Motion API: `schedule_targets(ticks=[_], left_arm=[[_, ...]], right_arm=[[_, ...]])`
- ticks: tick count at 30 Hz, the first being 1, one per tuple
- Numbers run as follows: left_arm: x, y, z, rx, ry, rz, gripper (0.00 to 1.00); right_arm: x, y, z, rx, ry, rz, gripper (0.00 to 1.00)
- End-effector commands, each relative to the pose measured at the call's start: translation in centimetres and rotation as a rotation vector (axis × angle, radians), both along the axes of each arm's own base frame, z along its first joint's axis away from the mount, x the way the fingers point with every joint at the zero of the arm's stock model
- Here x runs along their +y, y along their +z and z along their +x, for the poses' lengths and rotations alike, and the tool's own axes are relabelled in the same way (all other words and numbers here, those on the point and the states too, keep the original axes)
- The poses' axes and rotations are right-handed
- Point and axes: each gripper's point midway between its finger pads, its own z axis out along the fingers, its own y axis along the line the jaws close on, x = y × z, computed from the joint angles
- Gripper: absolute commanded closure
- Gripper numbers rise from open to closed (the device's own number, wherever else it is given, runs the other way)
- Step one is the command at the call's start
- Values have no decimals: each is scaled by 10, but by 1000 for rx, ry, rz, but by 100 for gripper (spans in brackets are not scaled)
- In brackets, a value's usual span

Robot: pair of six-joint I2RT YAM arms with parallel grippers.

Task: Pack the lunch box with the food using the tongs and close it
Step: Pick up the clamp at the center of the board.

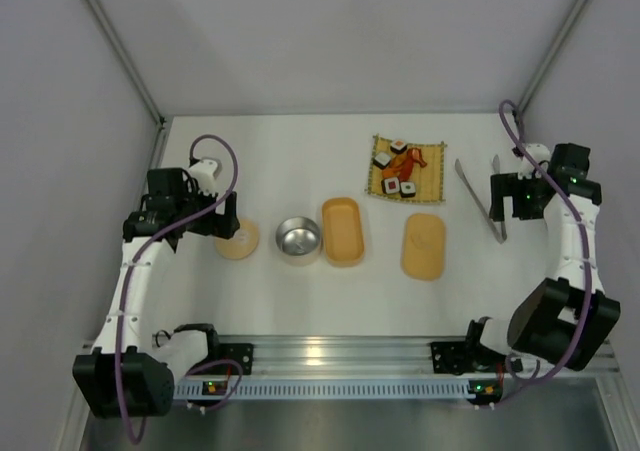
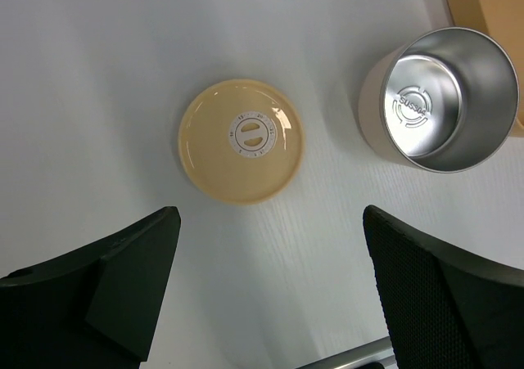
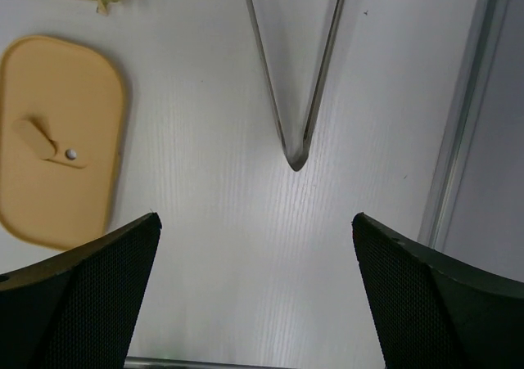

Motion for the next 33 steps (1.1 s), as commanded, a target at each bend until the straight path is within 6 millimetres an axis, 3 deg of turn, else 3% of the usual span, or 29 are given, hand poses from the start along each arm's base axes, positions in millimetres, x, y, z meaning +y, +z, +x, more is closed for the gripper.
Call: schedule_targets(ticks=[1, 10, 20, 26, 33], left_arm=[[-6, 18, 12, -37, -23, -24, 2], [-9, 12, 21, -9, -31, -44, 2], [-4, 3, 33, -8, -20, -21, 2], [-3, -2, 39, 0, -13, -15, 2], [0, -8, 43, 4, 0, -7, 2]], right_arm=[[-5, -8, 1, 81, 42, -1, 1], [-25, -59, 37, 196, 24, 22, 1], [-22, -110, 73, 223, 18, -10, 1], [-17, -129, 96, 198, 13, -19, 2], [-13, -136, 121, 166, 14, 16, 8]])
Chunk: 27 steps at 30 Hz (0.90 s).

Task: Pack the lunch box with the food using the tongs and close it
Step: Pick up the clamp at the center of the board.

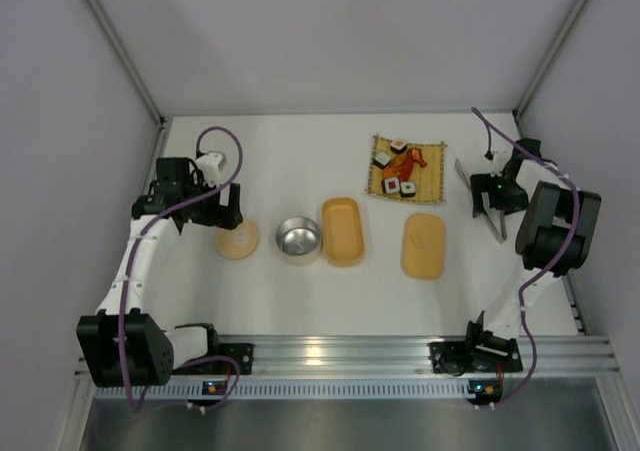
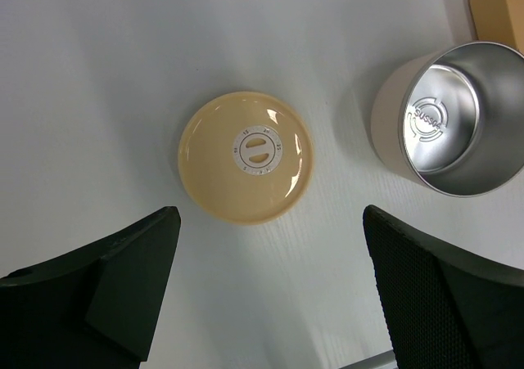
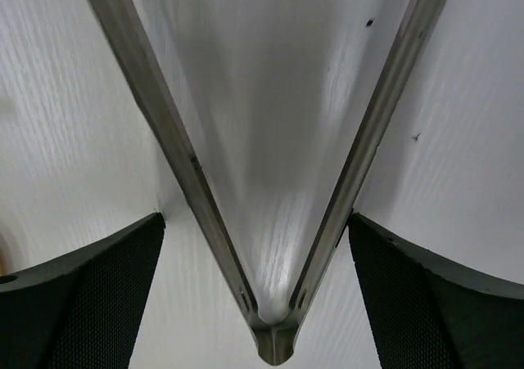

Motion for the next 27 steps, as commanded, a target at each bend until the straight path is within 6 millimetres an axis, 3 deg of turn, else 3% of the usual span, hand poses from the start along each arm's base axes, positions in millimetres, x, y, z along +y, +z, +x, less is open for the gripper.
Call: schedule_targets(ticks=[1, 4, 10, 16, 19, 21, 27], left_arm=[[1, 10, 16, -63, 6, 5, 2], [2, 7, 19, -60, 14, 6, 2], [4, 4, 27, -55, 27, 9, 2], [4, 5, 27, -55, 31, 5, 2], [3, 8, 25, -60, 35, 5, 2], [4, 11, 23, -66, 36, 6, 2], [4, 21, 17, -91, 40, 6, 2]], right_arm=[[2, 7, 42, -116, 3, 13, 8], [4, 7, 54, -123, 2, 20, 12], [10, 2, 58, -114, 16, 27, 17], [16, -3, 47, -90, 36, 46, 41], [19, 14, 43, -120, 50, 52, 55], [21, 26, 38, -129, 58, 68, 59], [28, 95, 27, -218, 92, 95, 64]])
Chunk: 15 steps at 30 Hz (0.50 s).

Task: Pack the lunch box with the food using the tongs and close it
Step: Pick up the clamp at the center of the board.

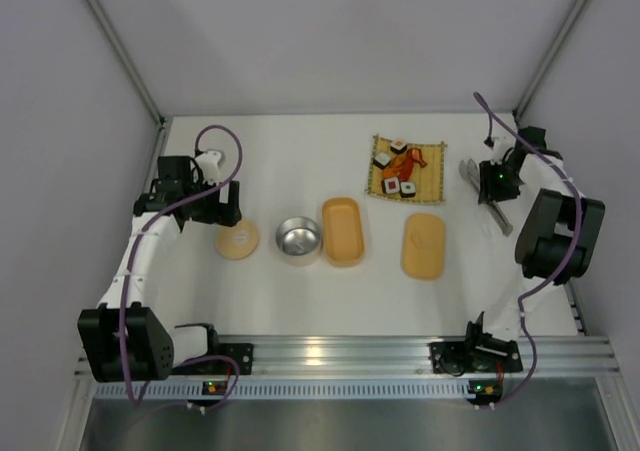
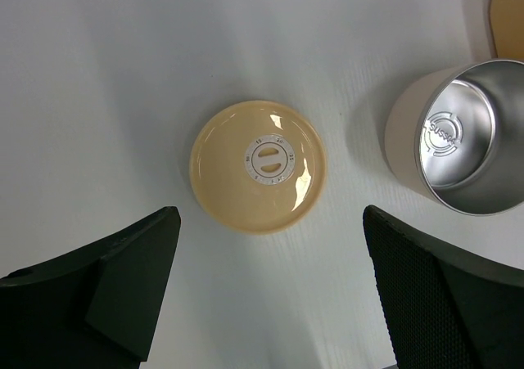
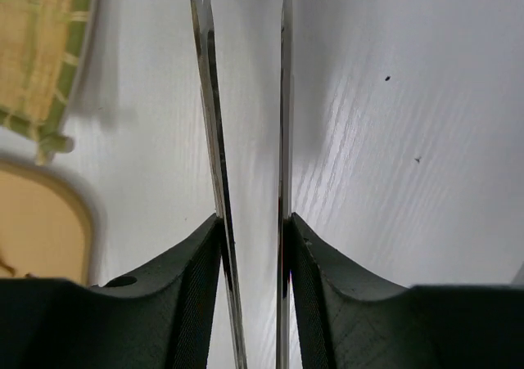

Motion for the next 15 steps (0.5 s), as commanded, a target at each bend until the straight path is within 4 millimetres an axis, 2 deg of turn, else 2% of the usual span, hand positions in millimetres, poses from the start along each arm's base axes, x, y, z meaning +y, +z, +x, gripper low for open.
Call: schedule_targets(ticks=[1, 7, 15], left_arm=[[-2, 31, 6, -103, 3, -11, 2], [-4, 40, 1, -119, 5, -23, 2], [-4, 43, -4, -128, 5, -20, 2]], right_arm=[[11, 86, 4, -167, 58, 17, 64], [22, 143, -12, -222, 95, 39, 64], [44, 190, -36, -286, 168, 90, 62]])
